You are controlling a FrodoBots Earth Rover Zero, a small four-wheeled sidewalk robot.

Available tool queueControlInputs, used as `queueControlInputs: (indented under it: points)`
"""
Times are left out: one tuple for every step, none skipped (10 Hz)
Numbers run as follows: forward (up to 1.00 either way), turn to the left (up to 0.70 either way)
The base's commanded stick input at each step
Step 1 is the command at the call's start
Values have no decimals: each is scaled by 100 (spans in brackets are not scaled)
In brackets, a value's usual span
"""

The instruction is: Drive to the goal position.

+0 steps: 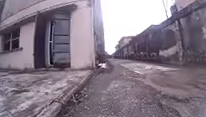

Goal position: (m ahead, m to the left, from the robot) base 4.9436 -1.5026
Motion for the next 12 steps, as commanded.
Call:
queueControlInputs:
  points:
    - [0, 0]
    - [0, 0]
    - [0, 0]
    - [0, 0]
    - [2, -4]
    - [13, -26]
    - [17, -34]
    - [20, -40]
    - [26, -50]
    - [49, -41]
    - [70, -35]
    - [70, -35]
